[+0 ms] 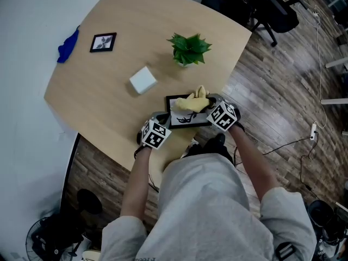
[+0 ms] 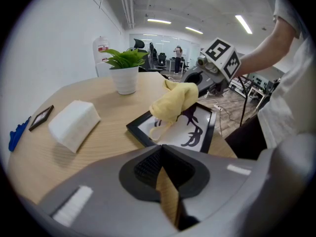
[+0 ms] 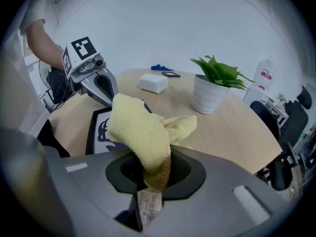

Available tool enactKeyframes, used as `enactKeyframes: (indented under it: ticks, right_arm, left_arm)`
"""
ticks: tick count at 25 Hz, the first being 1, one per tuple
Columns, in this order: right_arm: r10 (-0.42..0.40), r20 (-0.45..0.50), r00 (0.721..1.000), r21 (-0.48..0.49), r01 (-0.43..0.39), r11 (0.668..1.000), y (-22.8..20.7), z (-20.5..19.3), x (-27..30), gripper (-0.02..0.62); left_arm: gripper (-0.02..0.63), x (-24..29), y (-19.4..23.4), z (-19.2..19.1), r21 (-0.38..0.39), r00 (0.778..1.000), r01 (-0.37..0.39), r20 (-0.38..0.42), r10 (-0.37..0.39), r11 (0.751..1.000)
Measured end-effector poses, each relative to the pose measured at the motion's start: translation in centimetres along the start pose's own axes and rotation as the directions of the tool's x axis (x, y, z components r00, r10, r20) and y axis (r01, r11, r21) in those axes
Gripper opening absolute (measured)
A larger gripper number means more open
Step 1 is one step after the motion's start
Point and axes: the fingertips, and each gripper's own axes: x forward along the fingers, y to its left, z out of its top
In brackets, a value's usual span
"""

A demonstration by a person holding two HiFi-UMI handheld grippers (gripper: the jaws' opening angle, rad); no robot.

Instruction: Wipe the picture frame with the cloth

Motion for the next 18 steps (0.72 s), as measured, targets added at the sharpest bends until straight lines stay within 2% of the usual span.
enactKeyframes:
  ticks: [8, 18]
  right_arm:
    - [-0.074, 0.018, 0.997, 0.080, 0.073, 0.994, -0.5, -1.2, -0.9, 0.064]
    - [-0.062, -0.020, 0.998, 0.026, 0.062, 0.998, 2.1, -3.0, -2.5, 0.064]
  left_arm:
    - [0.052, 0.0, 0.3, -0.4, -0.007, 1.000, -0.003, 0.002, 0.003, 1.000]
    - [0.052, 0.1, 0.1, 0.0, -0.001, 1.000, -0.013, 0.021, 0.013, 1.000]
